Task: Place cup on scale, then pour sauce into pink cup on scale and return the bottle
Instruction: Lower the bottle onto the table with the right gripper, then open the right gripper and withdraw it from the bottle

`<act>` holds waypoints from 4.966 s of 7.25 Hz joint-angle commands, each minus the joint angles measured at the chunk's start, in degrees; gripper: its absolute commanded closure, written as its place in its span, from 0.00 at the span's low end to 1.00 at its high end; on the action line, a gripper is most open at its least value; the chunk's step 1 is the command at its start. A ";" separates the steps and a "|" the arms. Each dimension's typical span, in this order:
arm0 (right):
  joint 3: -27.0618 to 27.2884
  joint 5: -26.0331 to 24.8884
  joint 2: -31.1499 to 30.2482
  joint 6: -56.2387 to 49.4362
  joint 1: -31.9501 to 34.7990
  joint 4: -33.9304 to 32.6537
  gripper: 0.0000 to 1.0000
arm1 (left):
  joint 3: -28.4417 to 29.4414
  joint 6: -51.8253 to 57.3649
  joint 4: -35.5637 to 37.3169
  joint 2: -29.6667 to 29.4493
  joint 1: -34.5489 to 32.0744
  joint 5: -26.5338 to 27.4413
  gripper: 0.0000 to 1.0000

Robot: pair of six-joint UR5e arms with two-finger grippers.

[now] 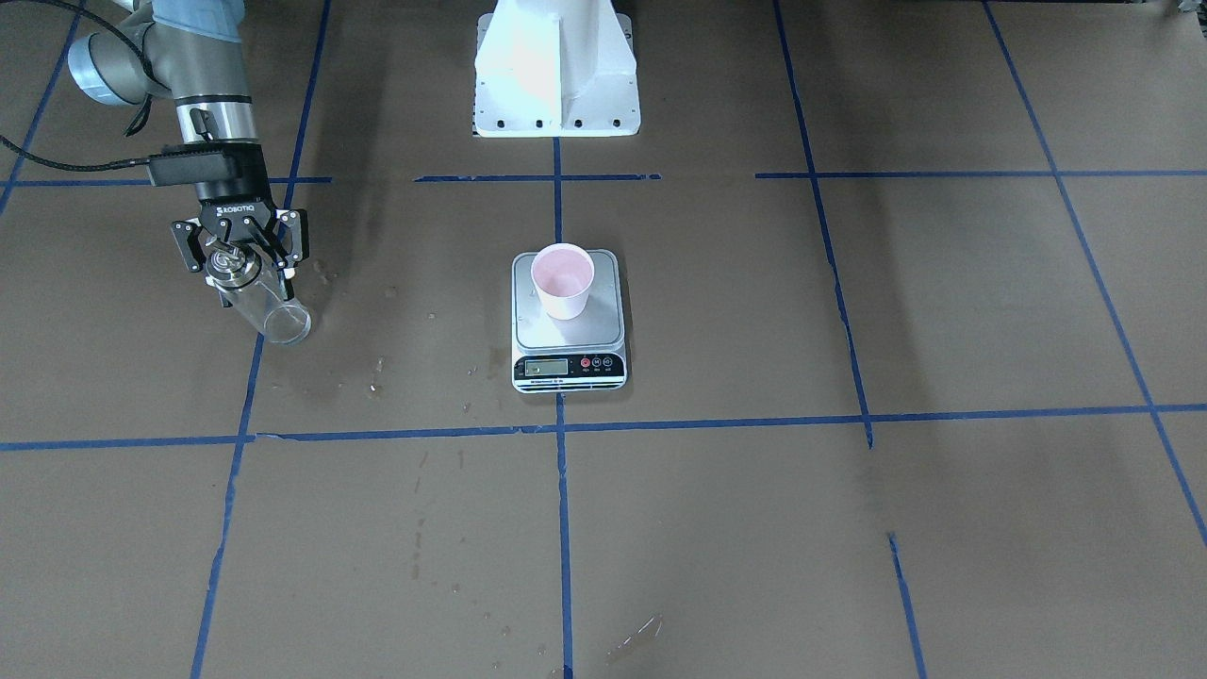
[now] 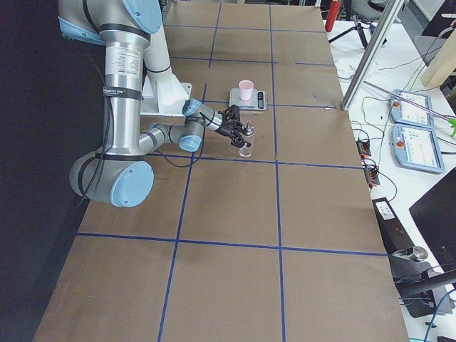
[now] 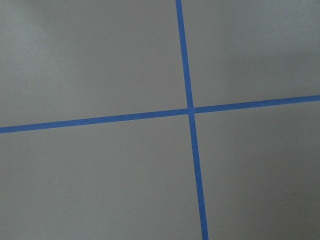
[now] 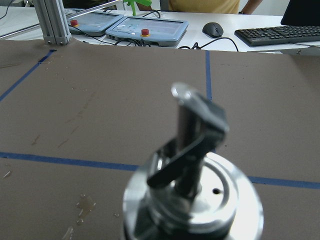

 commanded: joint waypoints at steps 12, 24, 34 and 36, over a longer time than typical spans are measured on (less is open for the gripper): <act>-0.87 0.72 -0.44 -0.16 0.09 -0.12 0.01 | 0.10 0.00 0.00 -0.02 0.09 0.00 0.00; 2.18 3.08 -7.01 -0.16 -5.09 0.85 0.00 | 0.10 0.09 0.00 -0.10 0.09 0.00 0.00; -0.87 62.07 -11.28 -36.08 49.21 -9.44 0.00 | 0.01 0.26 0.00 -0.10 0.88 -0.09 0.00; -0.52 66.26 -3.30 -52.91 60.06 -30.24 0.00 | -0.17 0.26 0.00 -0.10 0.88 -0.09 0.00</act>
